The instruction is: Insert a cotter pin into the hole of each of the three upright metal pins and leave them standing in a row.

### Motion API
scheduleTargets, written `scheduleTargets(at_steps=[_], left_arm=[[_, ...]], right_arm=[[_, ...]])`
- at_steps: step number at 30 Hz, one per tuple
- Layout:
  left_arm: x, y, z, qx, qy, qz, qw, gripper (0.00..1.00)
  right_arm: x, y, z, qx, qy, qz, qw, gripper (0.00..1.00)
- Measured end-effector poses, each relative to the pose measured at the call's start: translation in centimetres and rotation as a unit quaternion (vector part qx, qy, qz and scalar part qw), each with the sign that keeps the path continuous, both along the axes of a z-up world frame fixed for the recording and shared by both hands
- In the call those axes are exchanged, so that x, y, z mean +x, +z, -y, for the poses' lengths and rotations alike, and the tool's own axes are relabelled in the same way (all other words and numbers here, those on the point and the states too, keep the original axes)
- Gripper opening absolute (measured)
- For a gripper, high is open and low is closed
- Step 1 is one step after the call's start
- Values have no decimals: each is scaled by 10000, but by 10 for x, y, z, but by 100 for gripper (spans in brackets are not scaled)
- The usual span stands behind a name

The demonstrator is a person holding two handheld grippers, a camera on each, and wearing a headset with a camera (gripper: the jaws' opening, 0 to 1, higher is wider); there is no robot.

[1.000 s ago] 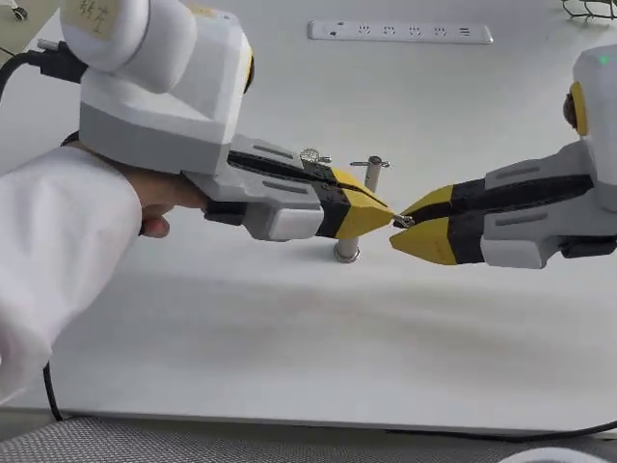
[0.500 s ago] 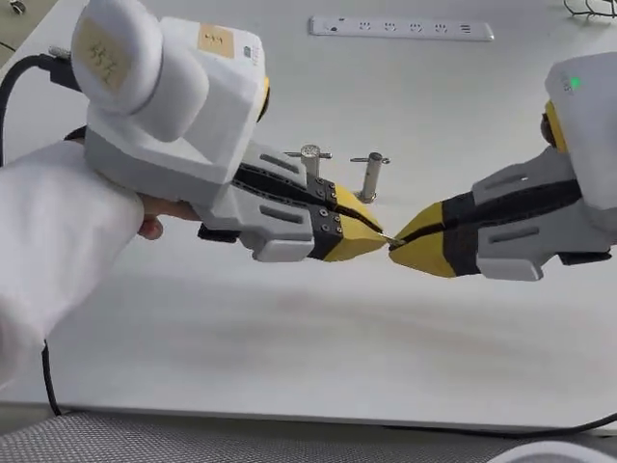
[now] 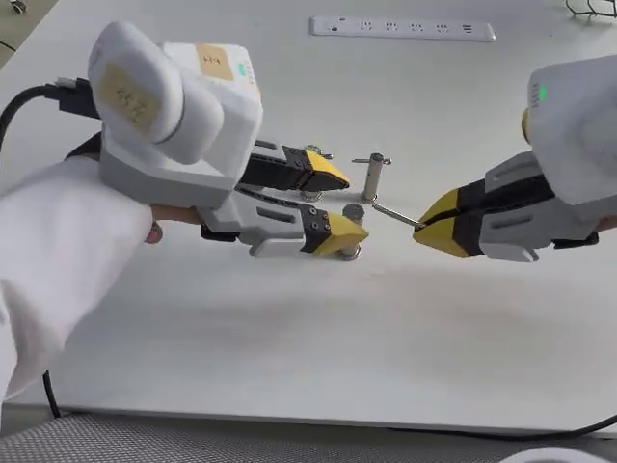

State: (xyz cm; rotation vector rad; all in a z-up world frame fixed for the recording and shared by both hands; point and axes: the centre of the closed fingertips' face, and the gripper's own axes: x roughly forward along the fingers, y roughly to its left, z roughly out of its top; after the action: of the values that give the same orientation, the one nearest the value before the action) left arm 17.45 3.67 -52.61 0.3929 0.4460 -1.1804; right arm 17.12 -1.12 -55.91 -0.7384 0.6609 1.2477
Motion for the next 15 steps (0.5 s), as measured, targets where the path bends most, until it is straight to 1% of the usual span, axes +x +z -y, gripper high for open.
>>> scheduleTargets(at_steps=[1, 4, 7, 8, 10, 12, 15], left_arm=[[2, -4, -1, 41, -27, -6, 10000, 28], [7, -11, -2, 129, -45, -23, 9999, 26], [12, -18, -3, 261, -81, -20, 9996, 25], [13, -19, -3, 261, -67, -35, 9996, 25], [15, -20, -3, 192, -31, -141, 9997, 23], [17, -21, -2, 200, -34, -131, 9997, 20], [17, -22, -2, 179, -53, -175, 9997, 16]], right_arm=[[2, -5, 2, -148, 37, 43, 9999, 0], [6, -11, 3, -411, 192, 165, 9988, 0], [8, -13, 0, -431, 209, 155, 9987, 0], [9, -13, -1, -441, 217, 149, 9987, 0], [15, -14, 0, -459, 239, 164, 9985, 0], [16, -13, -2, -457, 252, 173, 9985, 0], [15, -14, -3, -476, 283, 137, 9984, 0]])
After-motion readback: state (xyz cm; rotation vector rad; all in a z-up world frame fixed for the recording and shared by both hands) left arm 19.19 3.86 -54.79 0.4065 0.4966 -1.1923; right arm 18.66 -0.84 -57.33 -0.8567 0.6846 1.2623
